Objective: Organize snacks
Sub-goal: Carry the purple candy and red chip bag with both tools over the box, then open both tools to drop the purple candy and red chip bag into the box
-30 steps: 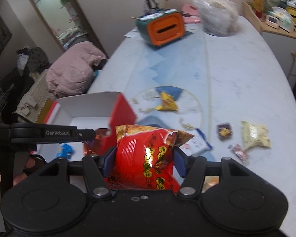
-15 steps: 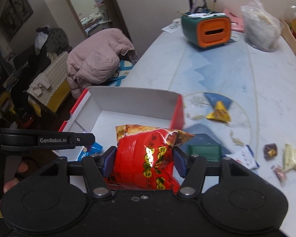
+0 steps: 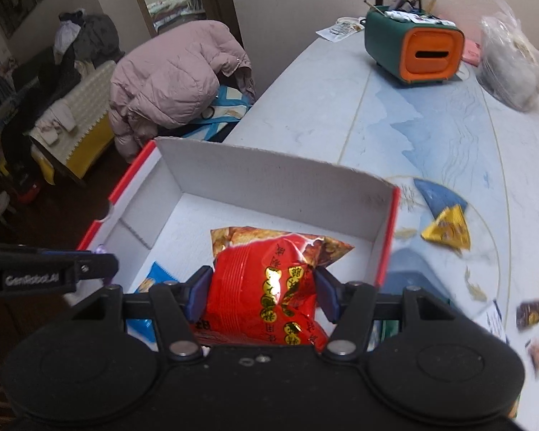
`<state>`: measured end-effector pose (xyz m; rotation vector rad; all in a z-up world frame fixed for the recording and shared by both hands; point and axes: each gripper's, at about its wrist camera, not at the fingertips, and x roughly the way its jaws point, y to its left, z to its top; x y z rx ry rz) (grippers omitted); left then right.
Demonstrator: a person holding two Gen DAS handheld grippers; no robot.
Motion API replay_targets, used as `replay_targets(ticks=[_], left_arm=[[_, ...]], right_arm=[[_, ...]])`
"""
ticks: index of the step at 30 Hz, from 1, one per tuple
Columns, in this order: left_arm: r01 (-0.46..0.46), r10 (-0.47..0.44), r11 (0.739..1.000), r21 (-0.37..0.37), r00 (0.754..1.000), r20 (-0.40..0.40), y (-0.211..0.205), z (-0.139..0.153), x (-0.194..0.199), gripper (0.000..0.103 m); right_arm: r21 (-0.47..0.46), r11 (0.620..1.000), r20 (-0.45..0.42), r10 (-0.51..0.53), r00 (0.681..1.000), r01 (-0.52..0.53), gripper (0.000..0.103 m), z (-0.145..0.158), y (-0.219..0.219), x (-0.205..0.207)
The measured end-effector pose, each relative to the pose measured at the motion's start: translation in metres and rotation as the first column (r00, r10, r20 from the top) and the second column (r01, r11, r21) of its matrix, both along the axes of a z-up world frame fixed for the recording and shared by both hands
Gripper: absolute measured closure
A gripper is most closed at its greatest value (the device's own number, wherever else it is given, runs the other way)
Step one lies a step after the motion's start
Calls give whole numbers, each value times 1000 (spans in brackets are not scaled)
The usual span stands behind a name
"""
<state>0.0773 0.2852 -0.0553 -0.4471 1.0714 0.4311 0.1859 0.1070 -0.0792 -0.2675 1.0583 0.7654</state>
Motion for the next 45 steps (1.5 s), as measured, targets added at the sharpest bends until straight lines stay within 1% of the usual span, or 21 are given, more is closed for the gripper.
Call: replay_targets(ticks=[3,6,13,18,20,23,32,34,37,40,42,43,44,45], left_arm=[[12,-12,1000,1,1000,-10,7,-8,10,79],[28,-27,1000,10,999,-29,10,-17,21,79],[56,-56,998,-4,995,-87,14,-35,46,79],[89,-92,996,-24,984,-155,15,-52,57,79],[106,-113,993,-44,977,-181,15,-59,60,79],[105,-116,993,-60,971,-209,16,-66,64,79],[102,-114,992,-71,972,-207,16,-68,66,78],[100,-113,992,-72,973,-200,17,-67,65,77],[106,-118,992,-73,975,-187,16,-65,63,74],[105,-116,992,-68,978,-173,16,-61,59,72],[109,-120,991,-77,981,-155,14,-58,57,63],[109,-120,991,-79,982,-143,14,-56,55,61],[108,-117,991,-78,984,-133,13,-53,54,53],[106,-114,992,-70,986,-124,11,-50,52,44]], right_arm=[[-27,1000,11,5,1000,-4,43,-9,13,9],[-37,999,-14,-3,1000,2,43,-21,22,21],[-65,998,-60,-17,998,13,43,-44,39,42],[-84,996,-94,-28,995,20,43,-53,44,48],[-91,996,-98,-25,995,16,43,-54,46,49],[-94,996,-109,-24,994,14,43,-55,48,50],[-79,996,-140,-51,989,41,39,-57,47,55],[-69,997,-138,-49,989,40,32,-55,46,55],[-45,998,-130,-44,990,38,21,-50,43,53],[-36,999,-119,-38,992,34,21,-44,40,50],[-28,999,-116,-41,992,38,20,-40,37,48],[-22,999,-114,-42,993,40,20,-38,34,48],[-16,999,-112,-43,993,42,19,-36,32,47],[-8,999,-111,-44,993,43,19,-33,29,46]])
